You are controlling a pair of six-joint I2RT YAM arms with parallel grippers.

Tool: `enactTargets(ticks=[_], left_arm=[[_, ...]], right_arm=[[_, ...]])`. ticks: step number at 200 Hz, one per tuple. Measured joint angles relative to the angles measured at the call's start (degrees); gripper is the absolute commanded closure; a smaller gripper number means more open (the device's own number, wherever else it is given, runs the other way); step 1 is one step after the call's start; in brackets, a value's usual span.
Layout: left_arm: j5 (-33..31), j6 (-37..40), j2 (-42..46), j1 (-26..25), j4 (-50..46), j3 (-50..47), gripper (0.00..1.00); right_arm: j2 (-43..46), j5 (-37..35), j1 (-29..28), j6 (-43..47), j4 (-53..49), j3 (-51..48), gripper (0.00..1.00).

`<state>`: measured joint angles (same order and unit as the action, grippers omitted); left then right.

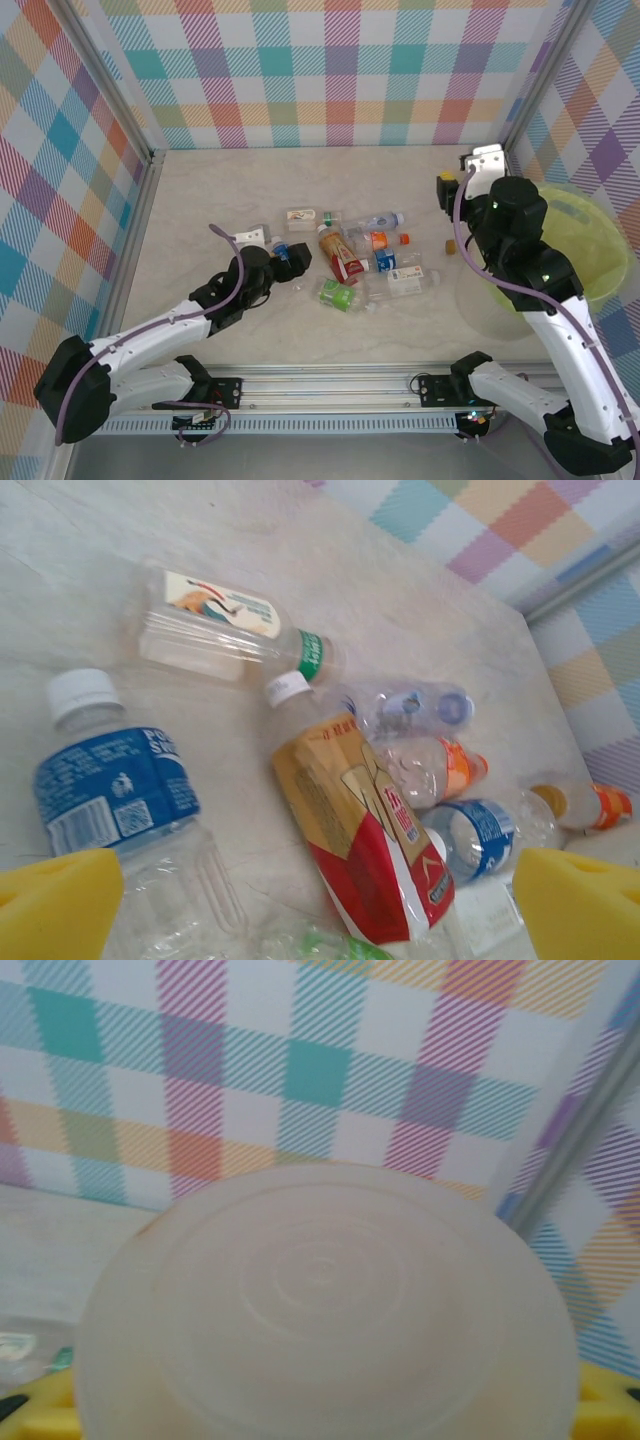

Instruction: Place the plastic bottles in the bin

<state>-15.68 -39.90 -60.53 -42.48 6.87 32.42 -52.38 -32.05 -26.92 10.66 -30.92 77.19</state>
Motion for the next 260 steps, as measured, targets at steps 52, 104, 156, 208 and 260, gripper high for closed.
enactTargets(ticks=[52,104,156,208,260], left_arm=[[-3.5,-3.7,1.5,2.3,-2.3,-0.4,0.0],[-3.7,-5.6,-0.7,2.6,-4.6,-0.5,0.0],[-3.9,-7.1,-2.6,2.8,-8.3,0.7,0.0],[-3.5,-7.1,-6.5,4.0,-12.2,5.2,0.0],[-3.2,-7.1,-10.8,4.8,-15.2,8.3,0.0]], right_arm=[[0.0,-12.2,6.8,5.2,-4.7,2.3,0.5],[-1.6,-14.8,20.2,5.1,-7.9,-0.7,0.48],[-2.0,-21.3,23.3,6.1,-8.2,-4.5,0.37],[-3.9,-24.8,25.2,4.8,-12.5,-7.0,0.02],[-5.3,-18.2,25.3,-3.2,-19.9,-3.2,0.0]])
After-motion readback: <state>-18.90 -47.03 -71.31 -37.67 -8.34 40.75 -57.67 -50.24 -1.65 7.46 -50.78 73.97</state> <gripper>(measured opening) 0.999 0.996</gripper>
